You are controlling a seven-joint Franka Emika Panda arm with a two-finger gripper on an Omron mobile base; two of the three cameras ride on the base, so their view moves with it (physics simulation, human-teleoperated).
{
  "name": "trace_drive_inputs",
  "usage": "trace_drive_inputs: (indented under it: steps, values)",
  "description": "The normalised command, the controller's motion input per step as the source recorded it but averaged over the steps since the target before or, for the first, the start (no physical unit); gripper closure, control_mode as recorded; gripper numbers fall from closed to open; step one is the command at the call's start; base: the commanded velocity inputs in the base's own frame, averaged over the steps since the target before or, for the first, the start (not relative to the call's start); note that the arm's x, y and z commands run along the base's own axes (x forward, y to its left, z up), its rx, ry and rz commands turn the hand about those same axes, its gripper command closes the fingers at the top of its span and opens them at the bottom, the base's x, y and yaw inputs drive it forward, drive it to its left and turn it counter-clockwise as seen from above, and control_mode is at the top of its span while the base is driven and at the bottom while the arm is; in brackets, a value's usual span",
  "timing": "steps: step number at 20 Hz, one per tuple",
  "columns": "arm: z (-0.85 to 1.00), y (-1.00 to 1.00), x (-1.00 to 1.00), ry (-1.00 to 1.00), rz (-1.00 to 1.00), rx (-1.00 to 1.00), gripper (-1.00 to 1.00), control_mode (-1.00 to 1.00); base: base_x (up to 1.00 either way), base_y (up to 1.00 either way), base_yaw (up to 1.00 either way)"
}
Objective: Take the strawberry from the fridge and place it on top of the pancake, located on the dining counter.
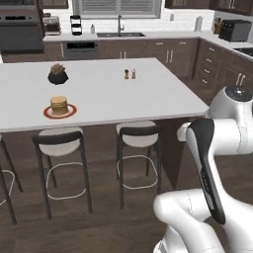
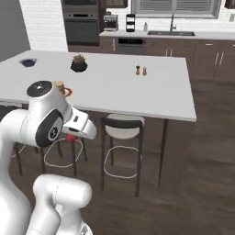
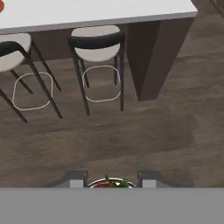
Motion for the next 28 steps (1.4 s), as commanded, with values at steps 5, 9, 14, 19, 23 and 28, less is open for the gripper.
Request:
trace_drive_inputs:
  steps: [5, 9, 14, 19, 23, 28]
  values:
    - [0.00, 0.00, 0.00, 0.00, 0.00, 0.00, 1.00, 1.00, 0.51, 0.54, 0.13]
    - [0.00, 0.00, 0.00, 0.00, 0.00, 0.00, 1.00, 1.00, 0.69, 0.56, -0.04]
    - [0.00, 0.00, 0.00, 0.00, 0.00, 0.00, 1.00, 1.00, 0.57, 0.76, -0.10]
    - [0.00, 0.00, 0.00, 0.00, 0.00, 0.00, 1.00, 1.00, 0.45, 0.86, -0.14]
    - [0.00, 0.00, 0.00, 0.00, 0.00, 0.00, 1.00, 1.00, 0.44, 0.65, -0.08]
    - [0.00, 0.00, 0.00, 0.00, 0.00, 0.00, 1.00, 1.00, 0.53, 0.39, -0.05]
